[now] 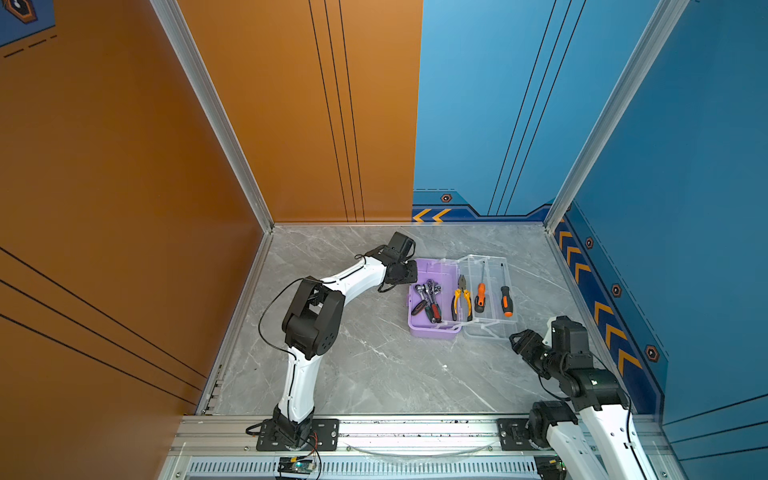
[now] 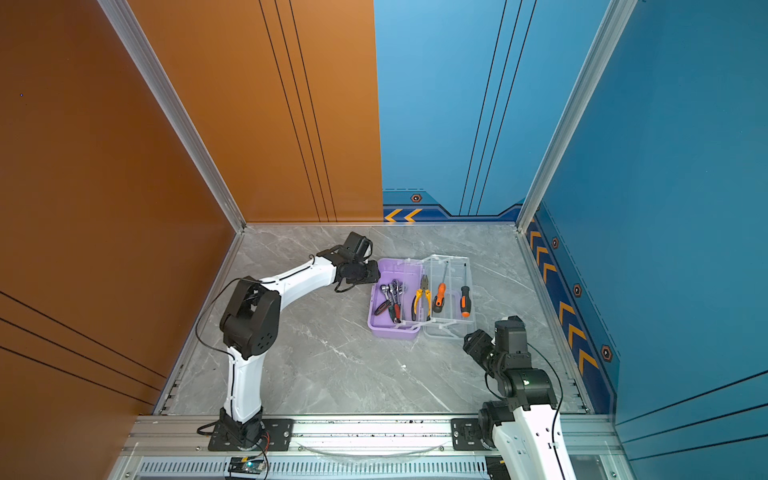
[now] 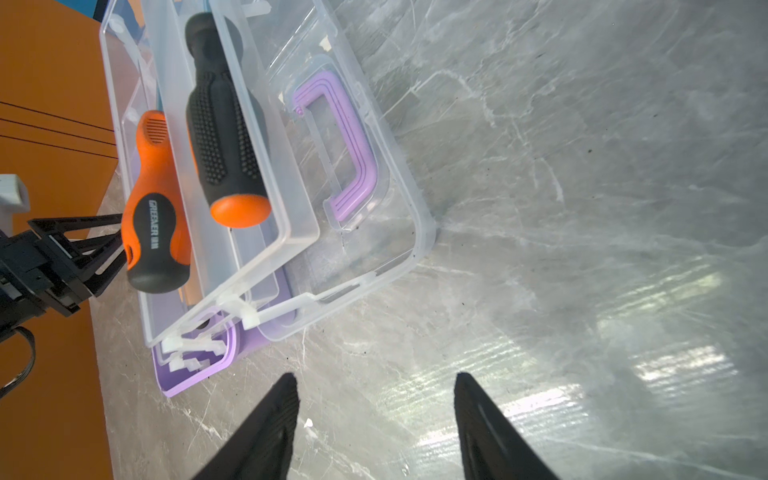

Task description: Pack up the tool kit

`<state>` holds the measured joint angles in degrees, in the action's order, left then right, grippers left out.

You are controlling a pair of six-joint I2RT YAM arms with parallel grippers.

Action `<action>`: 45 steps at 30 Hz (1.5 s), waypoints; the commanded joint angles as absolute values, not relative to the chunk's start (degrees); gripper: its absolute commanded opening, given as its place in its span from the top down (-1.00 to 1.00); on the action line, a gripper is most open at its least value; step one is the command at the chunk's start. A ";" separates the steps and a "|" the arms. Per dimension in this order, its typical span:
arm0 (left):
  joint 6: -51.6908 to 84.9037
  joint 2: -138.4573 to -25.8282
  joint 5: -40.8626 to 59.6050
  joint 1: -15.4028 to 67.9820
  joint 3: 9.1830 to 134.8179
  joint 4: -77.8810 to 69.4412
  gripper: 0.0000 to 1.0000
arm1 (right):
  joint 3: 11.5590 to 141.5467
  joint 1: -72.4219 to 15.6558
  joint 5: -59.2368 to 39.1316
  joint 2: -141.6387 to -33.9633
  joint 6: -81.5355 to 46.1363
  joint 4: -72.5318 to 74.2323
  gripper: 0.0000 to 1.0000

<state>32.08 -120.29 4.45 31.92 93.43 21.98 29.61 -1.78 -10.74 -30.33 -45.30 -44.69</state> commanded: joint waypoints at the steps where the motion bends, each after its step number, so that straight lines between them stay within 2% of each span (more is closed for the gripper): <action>1: 33.34 -121.66 4.76 31.53 95.14 21.74 0.33 | 28.00 -1.23 -10.64 -32.99 -46.17 -39.40 -0.21; 4: 33.60 -120.88 3.78 31.18 94.11 21.67 0.60 | 27.69 -0.79 -10.90 -36.65 -45.41 -34.82 -0.18; 7: 33.69 -119.33 3.44 30.52 92.48 21.61 0.72 | 27.95 -0.73 -11.26 -40.69 -44.63 -30.73 -0.12; 11: 33.60 -116.89 2.34 29.97 90.01 21.69 1.00 | 27.93 -0.44 -11.03 -45.61 -43.63 -26.41 -0.04; 19: 34.32 -113.77 1.43 29.60 85.56 20.67 1.00 | 28.19 -0.19 -8.89 -50.08 -41.37 -23.59 0.02; 24: 34.73 -114.25 2.26 29.18 85.48 19.92 1.00 | 29.49 0.26 -8.06 -55.02 -39.10 -21.51 0.19; 40: 34.63 -115.64 3.50 29.22 86.53 19.58 1.00 | 31.81 0.44 -7.80 -64.89 -34.89 -15.53 0.55; 45: 34.74 -115.84 3.76 29.31 86.84 19.49 1.00 | 31.82 0.43 -7.69 -66.65 -34.28 -13.96 0.59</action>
